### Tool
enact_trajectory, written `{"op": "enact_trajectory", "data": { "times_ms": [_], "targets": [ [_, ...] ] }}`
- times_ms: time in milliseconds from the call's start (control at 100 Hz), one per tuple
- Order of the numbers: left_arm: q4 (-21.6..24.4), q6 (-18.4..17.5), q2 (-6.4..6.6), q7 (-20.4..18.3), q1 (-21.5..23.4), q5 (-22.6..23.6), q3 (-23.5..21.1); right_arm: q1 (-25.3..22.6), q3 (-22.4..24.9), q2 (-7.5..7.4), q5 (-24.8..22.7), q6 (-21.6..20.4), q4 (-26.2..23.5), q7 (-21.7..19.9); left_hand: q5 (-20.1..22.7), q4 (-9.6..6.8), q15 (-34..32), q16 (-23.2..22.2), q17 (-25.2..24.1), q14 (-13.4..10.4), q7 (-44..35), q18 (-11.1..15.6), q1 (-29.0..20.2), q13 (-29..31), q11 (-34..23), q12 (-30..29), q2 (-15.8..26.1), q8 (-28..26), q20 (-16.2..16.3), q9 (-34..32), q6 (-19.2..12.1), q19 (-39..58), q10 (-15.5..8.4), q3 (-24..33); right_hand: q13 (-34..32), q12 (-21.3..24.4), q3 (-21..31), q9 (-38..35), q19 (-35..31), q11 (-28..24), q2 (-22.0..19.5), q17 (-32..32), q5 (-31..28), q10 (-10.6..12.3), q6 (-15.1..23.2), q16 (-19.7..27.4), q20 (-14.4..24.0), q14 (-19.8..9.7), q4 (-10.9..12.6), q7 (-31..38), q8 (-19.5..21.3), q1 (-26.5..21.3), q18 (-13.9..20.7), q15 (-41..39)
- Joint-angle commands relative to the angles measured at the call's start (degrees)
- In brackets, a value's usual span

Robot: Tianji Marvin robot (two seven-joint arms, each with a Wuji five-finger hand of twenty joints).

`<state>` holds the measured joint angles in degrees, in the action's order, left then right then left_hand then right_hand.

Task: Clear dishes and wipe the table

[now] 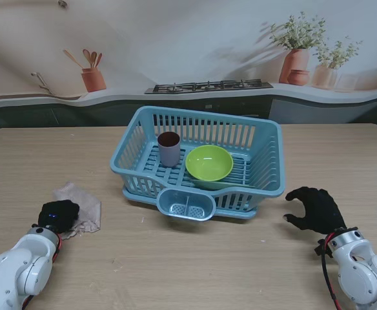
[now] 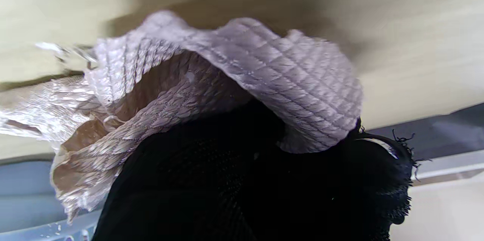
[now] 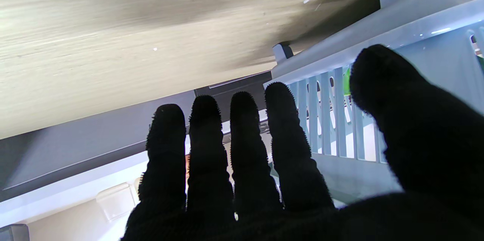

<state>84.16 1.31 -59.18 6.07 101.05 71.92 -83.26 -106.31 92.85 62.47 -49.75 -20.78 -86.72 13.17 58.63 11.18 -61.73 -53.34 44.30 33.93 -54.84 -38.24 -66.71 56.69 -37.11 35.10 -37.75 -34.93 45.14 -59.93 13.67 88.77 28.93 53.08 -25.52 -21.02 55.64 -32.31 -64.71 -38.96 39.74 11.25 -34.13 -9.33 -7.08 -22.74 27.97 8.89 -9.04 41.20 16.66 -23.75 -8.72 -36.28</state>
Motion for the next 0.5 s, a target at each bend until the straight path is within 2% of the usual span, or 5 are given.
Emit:
{"op": "enact_trajectory", "data": {
  "times_ms": [0, 170, 340, 490],
  "targets": [
    [-0.88, -0.21, 0.35, -1.2, -2.35, -0.57, 0.59, -0.23, 0.05, 0.12, -0.32, -0.14, -0.02, -0.55, 0.8, -0.7, 0.08, 0.27, 0.09, 3.67, 5.46, -1.75, -1.03, 1.14, -0.27, -0.87, -0.51, 3.59, 1.41, -2.24, -2.78, 0.45, -0.11, 0.23, -0.01, 0.67, 0.28, 0.01, 0.05, -0.15, -1.06, -0.88, -0.01, 0.02, 0.06, -0.23, 0.7, 0.46, 0.67, -0.39, 0.26, -0.7, -0.45, -0.39],
    [-4.9, -1.42, 0.91, -3.6, -8.85, -1.11, 3.51, -0.12, 0.1, 0.1, -0.47, -0.21, 0.14, -0.47, 0.75, -0.77, 0.19, 0.36, -0.03, 3.37, 5.32, -1.75, -0.91, 1.05, -0.23, -0.83, -0.48, 3.43, 1.25, -2.2, -3.15, 0.22, -0.36, 0.21, -0.06, 0.67, 0.33, 0.01, 0.02, -0.16, -1.02, -0.84, -0.02, 0.04, 0.06, -0.23, 0.73, 0.46, 0.68, -0.37, 0.27, -0.74, -0.45, -0.41],
    [-10.2, 0.21, 0.89, -4.51, -15.69, -4.66, 9.39, -0.27, 0.16, 0.07, -0.7, 0.11, 0.12, -0.42, 0.78, -0.81, 0.33, 0.48, -0.06, 3.3, 5.12, -1.75, -0.88, 1.26, -0.16, -0.85, -0.55, 3.39, 1.11, -2.28, -3.24, 0.13, -0.44, 0.25, -0.06, 0.66, 0.37, -0.04, 0.02, -0.19, -0.96, -0.82, -0.05, -0.04, 0.12, -0.24, 0.73, 0.49, 0.68, -0.36, 0.27, -0.79, -0.45, -0.42],
    [-13.45, 1.63, 0.77, -4.9, -19.51, -7.29, 14.08, -0.17, 0.38, 0.05, -0.91, -0.06, 0.17, -0.38, 0.66, -0.87, 0.64, 0.65, -0.16, 2.97, 5.21, -1.75, -0.81, 1.08, -0.13, -0.84, -0.66, 3.56, 0.91, -2.31, -3.2, -0.11, -0.5, 0.26, -0.05, 0.67, 0.39, -0.07, 0.03, -0.17, -1.0, -0.85, -0.07, -0.01, 0.13, -0.23, 0.73, 0.48, 0.67, -0.35, 0.27, -0.79, -0.49, -0.4]
  ]
}}
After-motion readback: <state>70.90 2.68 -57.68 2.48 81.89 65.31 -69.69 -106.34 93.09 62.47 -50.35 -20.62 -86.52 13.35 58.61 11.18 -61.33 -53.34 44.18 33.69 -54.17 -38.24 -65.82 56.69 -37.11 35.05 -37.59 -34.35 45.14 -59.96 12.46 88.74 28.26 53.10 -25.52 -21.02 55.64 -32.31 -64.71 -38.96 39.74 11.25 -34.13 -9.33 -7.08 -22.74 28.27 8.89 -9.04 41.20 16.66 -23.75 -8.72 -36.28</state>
